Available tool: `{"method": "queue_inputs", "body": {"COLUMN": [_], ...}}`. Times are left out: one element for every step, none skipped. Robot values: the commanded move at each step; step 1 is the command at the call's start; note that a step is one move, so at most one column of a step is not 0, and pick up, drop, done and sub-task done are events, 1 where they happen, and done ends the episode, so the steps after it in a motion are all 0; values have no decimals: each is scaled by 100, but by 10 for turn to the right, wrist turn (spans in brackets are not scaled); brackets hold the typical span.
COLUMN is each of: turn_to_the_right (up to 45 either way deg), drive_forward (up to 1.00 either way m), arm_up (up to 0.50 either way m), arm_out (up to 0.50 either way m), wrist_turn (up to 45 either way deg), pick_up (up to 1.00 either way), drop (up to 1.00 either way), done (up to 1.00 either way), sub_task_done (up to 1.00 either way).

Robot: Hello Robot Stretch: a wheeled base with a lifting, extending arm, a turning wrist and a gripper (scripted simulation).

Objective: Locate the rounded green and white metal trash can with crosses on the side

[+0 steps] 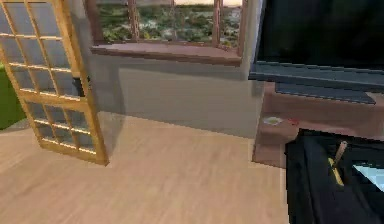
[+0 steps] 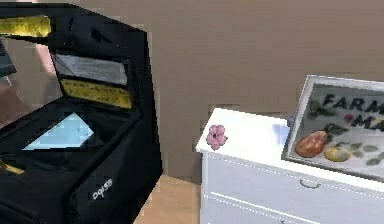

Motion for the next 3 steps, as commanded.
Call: {"method": "queue_inputs", "body": {"turn_to_the_right": [-450, -270, -30], "drive_forward": [0, 0, 0], "arm_up": [0, 0, 0], "arm_out": [0, 0, 0], "wrist_turn": [0, 0, 0], "pick_up": [0, 0, 0], "drop": [0, 0, 0], "done": [0, 0, 0], "sub_task_done": [0, 0, 0]}}
